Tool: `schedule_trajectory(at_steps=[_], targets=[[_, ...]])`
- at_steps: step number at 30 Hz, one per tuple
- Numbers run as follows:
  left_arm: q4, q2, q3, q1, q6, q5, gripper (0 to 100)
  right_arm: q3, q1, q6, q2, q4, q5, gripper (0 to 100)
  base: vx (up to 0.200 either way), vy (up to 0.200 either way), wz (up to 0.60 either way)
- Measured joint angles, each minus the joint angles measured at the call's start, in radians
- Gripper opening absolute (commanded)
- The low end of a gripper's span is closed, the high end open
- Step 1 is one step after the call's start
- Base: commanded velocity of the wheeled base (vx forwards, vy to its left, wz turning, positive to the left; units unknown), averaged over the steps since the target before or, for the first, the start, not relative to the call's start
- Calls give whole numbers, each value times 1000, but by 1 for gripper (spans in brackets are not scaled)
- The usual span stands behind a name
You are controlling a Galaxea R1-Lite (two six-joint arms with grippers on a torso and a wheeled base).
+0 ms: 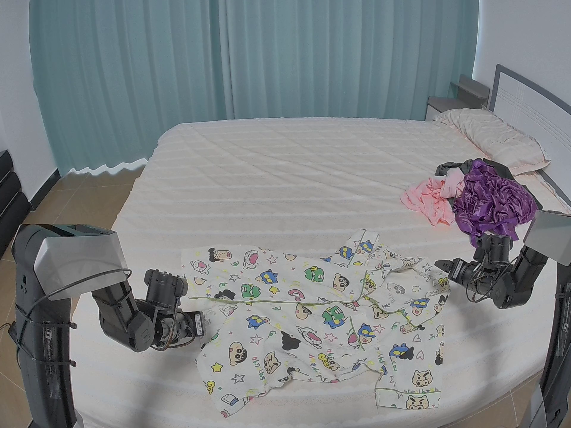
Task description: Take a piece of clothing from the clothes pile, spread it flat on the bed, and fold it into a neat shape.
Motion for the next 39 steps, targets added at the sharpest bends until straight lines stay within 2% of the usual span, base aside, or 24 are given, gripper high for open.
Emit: schedule_trajectory(at_steps=[3,8,9,16,21,28,39], targets=[[-3,-5,7,15,24,20,0,0,0,0,0,0,0,100,0,0,0],[-7,-8,6,25,19,-1,0,-1,0,0,0,0,0,100,0,0,0],[-8,-8,4,24,17,-10,100,-1,0,0,0,0,0,100,0,0,0],[-8,5,-12,13,6,-41,100,0,0,0,0,0,0,100,0,0,0],[-5,22,-35,8,11,-90,100,0,0,0,0,0,0,100,0,0,0],[71,40,-106,3,7,-131,100,-1,0,0,0,0,0,100,0,0,0],[156,63,-209,-10,-21,-133,100,0,1,0,0,0,0,100,0,0,0]])
